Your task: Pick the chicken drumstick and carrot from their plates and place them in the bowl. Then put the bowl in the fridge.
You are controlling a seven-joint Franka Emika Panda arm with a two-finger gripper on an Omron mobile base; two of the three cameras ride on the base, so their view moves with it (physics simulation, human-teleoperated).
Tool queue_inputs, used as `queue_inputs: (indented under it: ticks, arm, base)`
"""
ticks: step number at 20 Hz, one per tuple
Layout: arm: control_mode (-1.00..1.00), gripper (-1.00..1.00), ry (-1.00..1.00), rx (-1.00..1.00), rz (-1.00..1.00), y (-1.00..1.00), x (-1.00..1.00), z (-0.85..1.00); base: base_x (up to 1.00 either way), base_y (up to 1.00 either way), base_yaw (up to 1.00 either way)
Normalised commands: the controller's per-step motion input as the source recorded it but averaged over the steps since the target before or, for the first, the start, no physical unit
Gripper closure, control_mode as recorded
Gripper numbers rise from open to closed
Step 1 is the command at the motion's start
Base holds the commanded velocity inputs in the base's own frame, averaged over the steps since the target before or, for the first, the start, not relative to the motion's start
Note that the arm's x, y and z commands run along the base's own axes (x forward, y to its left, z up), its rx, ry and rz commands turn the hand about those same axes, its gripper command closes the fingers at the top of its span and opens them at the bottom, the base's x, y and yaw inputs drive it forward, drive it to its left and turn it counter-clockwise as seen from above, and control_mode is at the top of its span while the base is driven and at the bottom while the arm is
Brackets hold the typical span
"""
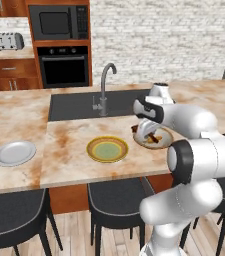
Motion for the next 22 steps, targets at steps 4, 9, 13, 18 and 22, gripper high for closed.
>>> queue_inputs:
  ticks: [4, 9, 13, 18, 22]
  arm:
    - [-1.00, 1.00, 0.00, -0.07, 0.00, -0.45, 0.15, -0.03]
    - [-1.00, 1.00, -0.06, -0.04, 0.00, -0.40, 0.17, -0.24]
    - [-1.00, 1.00, -0.01, -0.01, 0.00, -0.30, 0.31, -0.20]
    - [-1.00, 1.00, -0.01, -0.05, 0.03, -0.23, 0.29, -0.24]
    - [-1.00, 1.00, -0.02, -0.06, 0.06, -0.07, 0.27, -0.17]
  base:
    - [0.00, 0.00, 0.00]
    - [0.00, 0.00, 0.00]
    - [0.00, 0.00, 0.00]
    - [0.00, 0.00, 0.00]
    - [0.00, 0.00, 0.00]
